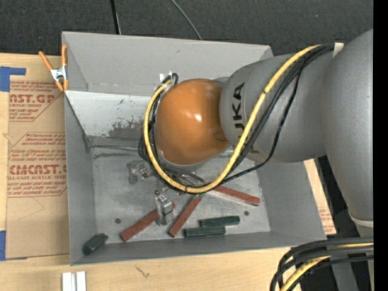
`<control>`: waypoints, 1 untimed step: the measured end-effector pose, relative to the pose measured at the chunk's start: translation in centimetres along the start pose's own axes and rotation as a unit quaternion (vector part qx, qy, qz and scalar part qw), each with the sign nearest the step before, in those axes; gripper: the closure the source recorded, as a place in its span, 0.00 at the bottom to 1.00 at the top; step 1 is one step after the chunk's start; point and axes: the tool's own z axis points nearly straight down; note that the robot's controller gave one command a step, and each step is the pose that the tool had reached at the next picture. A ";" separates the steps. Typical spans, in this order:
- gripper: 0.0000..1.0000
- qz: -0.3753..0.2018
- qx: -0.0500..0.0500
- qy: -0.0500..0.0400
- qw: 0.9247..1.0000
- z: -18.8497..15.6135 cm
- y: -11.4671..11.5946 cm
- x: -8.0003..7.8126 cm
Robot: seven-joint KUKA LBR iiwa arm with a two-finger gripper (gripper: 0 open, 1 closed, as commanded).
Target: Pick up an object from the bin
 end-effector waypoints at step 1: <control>0.00 0.012 -0.001 0.000 1.000 1.0 -2.4 1.7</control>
Offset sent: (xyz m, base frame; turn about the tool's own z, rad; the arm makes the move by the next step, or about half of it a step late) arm -0.0123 -0.0733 -0.0913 -0.1447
